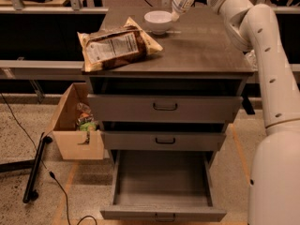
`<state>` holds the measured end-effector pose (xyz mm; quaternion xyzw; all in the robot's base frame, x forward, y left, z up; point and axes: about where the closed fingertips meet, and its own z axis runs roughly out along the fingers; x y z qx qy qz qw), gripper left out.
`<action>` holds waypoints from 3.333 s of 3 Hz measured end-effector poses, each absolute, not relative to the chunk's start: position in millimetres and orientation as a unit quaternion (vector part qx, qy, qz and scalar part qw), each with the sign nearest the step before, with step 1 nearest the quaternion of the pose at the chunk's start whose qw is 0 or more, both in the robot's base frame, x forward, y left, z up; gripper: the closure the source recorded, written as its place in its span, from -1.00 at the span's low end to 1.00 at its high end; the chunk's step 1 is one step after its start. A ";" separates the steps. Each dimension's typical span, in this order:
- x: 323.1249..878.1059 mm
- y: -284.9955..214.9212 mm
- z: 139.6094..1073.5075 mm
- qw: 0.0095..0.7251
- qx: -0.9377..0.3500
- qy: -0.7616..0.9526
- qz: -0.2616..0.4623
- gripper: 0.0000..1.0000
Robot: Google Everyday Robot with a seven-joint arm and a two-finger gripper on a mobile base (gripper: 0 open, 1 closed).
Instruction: Place blue plastic bottle into white bowl
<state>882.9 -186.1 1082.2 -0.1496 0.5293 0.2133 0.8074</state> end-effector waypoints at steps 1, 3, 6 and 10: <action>901.1 -168.3 1083.3 0.810 -0.156 0.525 0.208 1.00; 924.2 -135.5 1086.6 0.813 -0.165 0.519 0.207 1.00; 944.3 -98.0 1050.6 0.784 -0.216 0.548 0.196 0.66; 943.6 -93.8 1030.8 0.758 -0.264 0.569 0.179 -1.00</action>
Offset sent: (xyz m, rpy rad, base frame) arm 0.0621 0.0434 0.0169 -0.0178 -0.0437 -0.0063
